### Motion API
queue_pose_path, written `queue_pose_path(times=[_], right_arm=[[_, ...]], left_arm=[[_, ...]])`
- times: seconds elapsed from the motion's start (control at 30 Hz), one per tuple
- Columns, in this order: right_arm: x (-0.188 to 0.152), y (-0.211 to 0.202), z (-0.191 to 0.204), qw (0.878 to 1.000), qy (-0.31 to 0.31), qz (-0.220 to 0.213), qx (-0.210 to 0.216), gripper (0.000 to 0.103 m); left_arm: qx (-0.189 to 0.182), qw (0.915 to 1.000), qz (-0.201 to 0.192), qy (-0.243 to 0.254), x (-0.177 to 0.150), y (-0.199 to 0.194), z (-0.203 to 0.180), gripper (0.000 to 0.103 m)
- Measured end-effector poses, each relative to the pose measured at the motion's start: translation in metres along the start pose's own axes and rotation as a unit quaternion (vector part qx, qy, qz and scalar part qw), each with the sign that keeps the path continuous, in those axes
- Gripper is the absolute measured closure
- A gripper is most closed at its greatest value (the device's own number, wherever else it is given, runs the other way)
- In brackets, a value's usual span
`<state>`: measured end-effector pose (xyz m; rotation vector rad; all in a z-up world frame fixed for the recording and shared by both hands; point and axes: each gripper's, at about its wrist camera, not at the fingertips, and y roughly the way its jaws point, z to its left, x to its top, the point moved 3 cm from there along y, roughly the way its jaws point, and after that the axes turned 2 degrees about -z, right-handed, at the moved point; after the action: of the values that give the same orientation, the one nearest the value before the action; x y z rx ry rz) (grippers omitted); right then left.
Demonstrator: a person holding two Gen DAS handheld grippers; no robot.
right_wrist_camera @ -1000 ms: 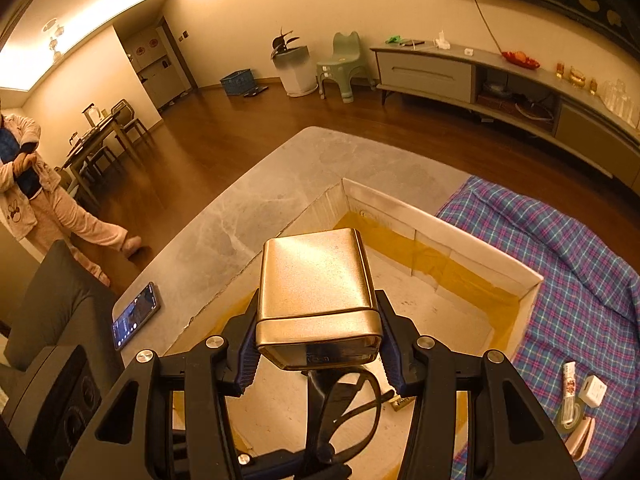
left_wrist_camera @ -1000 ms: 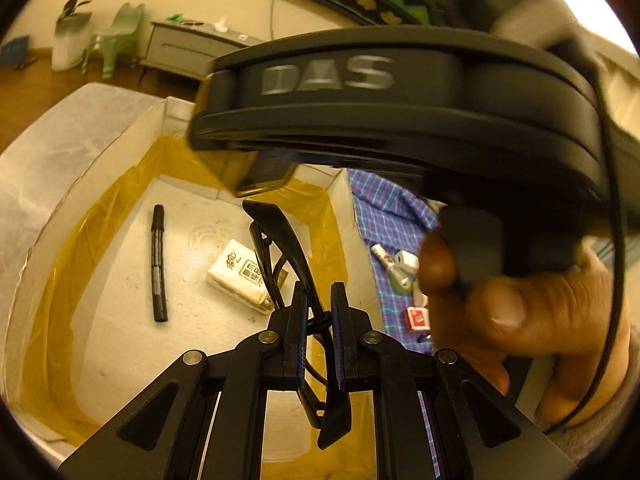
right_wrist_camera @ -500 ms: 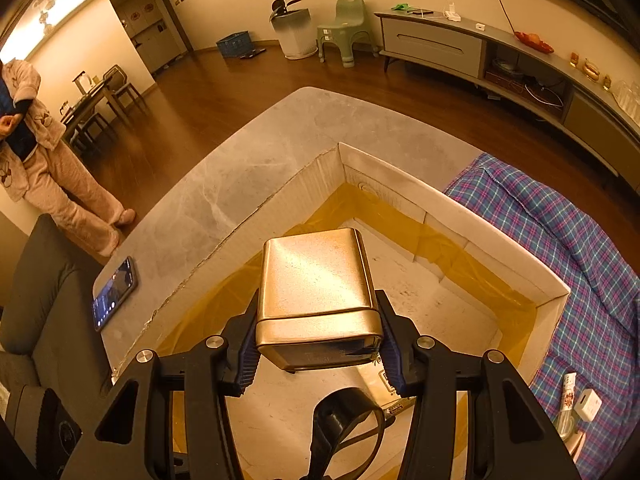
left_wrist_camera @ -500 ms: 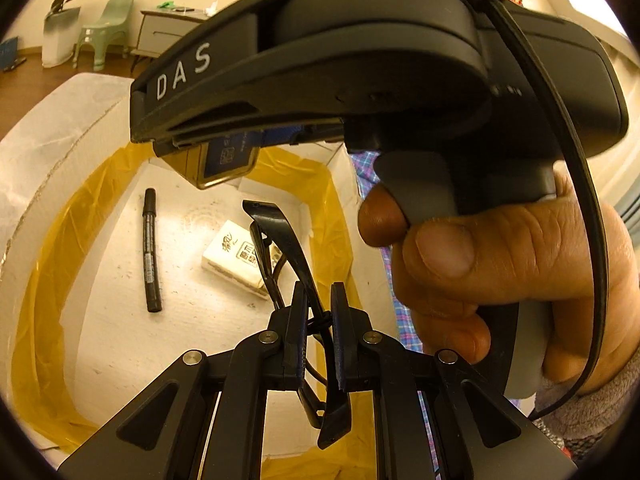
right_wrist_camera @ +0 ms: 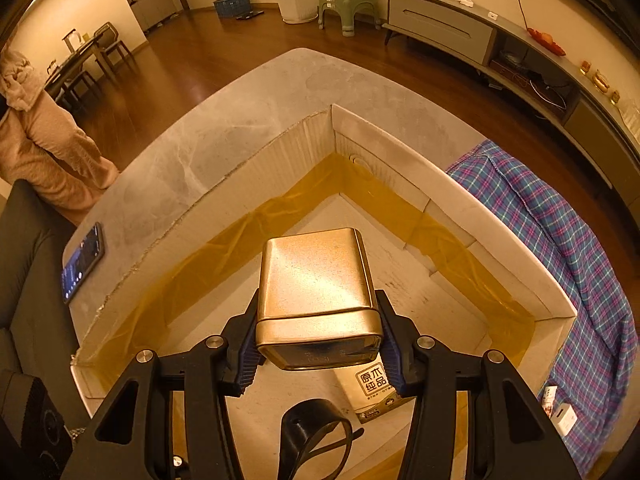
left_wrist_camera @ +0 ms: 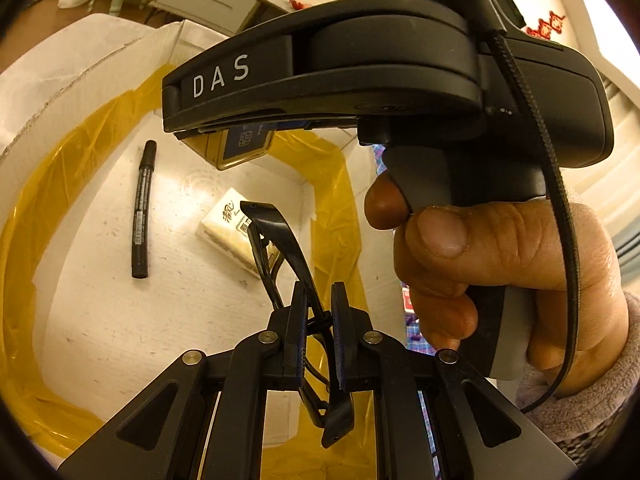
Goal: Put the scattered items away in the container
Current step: 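Hold the glasses and gold box above the white box, then open both grippers to drop the glasses and gold box into the box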
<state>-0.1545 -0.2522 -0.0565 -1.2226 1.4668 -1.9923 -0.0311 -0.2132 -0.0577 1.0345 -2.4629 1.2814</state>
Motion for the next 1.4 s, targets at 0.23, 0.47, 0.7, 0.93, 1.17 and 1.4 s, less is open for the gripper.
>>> queue_pose_path(times=[0.23, 0.47, 0.7, 0.93, 1.17, 1.4], right_arm=[[0.002, 0.005, -0.008, 1.000, 0.014, 0.001, -0.014, 0.050], [-0.001, 0.001, -0.014, 0.999, 0.030, -0.006, -0.013, 0.050], [-0.011, -0.010, -0.018, 0.999, 0.040, -0.015, -0.004, 0.050], [-0.031, -0.040, -0.028, 0.997, 0.056, -0.056, 0.017, 0.050], [-0.073, -0.081, -0.024, 0.990, 0.046, -0.126, 0.035, 0.046], [-0.121, -0.121, -0.014, 0.979, 0.031, -0.190, 0.068, 0.044]], left_arm=[[-0.004, 0.9977, 0.005, -0.068, 0.001, -0.004, 0.020, 0.073], [-0.015, 0.9967, -0.004, -0.079, 0.005, -0.016, 0.023, 0.072], [-0.009, 0.9972, -0.017, -0.073, 0.007, -0.015, 0.013, 0.072], [0.087, 0.9944, -0.060, -0.002, 0.025, -0.021, 0.023, 0.071], [0.132, 0.9855, -0.086, 0.063, 0.023, -0.025, 0.007, 0.070], [0.170, 0.9717, -0.119, 0.114, 0.016, -0.037, -0.012, 0.070]])
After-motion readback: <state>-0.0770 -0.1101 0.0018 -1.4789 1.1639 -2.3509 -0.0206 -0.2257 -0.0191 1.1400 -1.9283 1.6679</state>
